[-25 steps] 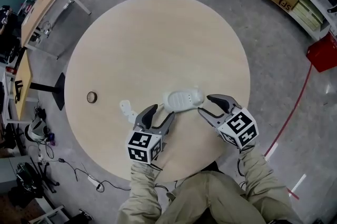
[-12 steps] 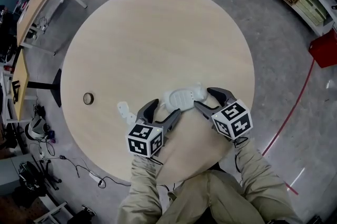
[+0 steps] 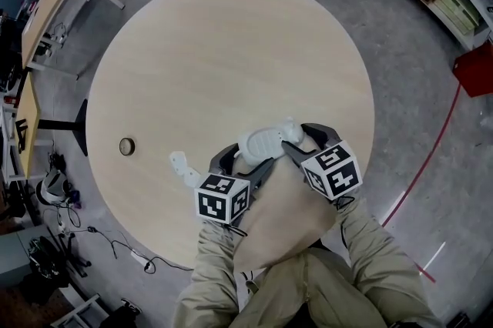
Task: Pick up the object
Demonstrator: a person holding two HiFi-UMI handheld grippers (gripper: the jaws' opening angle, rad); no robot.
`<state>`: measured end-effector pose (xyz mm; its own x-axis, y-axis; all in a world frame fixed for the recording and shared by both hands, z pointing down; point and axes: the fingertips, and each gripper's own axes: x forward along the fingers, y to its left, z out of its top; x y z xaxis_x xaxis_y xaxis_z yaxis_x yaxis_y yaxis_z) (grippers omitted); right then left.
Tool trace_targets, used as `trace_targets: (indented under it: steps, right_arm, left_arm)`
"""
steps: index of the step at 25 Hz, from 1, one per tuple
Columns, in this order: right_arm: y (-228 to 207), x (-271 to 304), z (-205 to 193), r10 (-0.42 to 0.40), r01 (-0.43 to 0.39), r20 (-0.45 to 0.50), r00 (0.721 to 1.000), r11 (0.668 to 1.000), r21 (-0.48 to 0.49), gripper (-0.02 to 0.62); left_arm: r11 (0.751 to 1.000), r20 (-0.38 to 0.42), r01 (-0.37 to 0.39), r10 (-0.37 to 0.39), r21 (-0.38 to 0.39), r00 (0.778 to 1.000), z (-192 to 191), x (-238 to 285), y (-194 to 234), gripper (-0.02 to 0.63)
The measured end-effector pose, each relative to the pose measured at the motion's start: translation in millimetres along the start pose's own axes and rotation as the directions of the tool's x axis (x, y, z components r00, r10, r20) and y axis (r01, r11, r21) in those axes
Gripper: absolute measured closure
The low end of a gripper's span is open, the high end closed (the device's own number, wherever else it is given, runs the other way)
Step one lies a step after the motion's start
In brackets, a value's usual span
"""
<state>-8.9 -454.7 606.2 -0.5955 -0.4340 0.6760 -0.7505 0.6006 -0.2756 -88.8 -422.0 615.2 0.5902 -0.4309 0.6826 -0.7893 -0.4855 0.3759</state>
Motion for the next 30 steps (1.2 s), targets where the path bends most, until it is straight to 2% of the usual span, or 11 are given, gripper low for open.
trace_targets:
  steps: [8, 14, 19, 24, 30]
  right_arm:
    - [-0.3, -6.7, 6.3, -0.042, 0.042, 0.000, 0.999, 0.998, -0.046, 0.336]
    - [10.7, -23.3, 25.6, -0.050, 0.055, 0.064, 0.997, 0.996, -0.064, 0.336]
    - [37.4, -50.9, 41.7, -0.055, 0.068, 0.134, 0.989, 0.993, -0.094, 0.336]
    - [66.4, -88.4, 67.9, -0.058, 0.094, 0.237, 0.970, 0.986, -0.141, 0.336]
    - [118.7, -147.2, 82.7, -0.058, 0.142, 0.366, 0.929, 0.968, -0.206, 0.336]
  left_arm:
    - [0.999, 0.000, -0.016, 0.016, 0.042, 1.000, 6.2, -2.1, -3.6, 0.232]
    - [0.996, 0.072, -0.038, 0.032, 0.084, 0.997, 23.0, -23.4, -10.2, 0.233]
    - [0.989, 0.138, -0.066, 0.048, 0.130, 0.989, 31.9, -60.2, -25.1, 0.233]
    - [0.972, 0.238, -0.118, 0.068, 0.203, 0.969, 51.3, -105.6, -45.3, 0.232]
    - [0.943, 0.357, -0.181, 0.073, 0.279, 0.931, 53.5, -172.2, -83.0, 0.232]
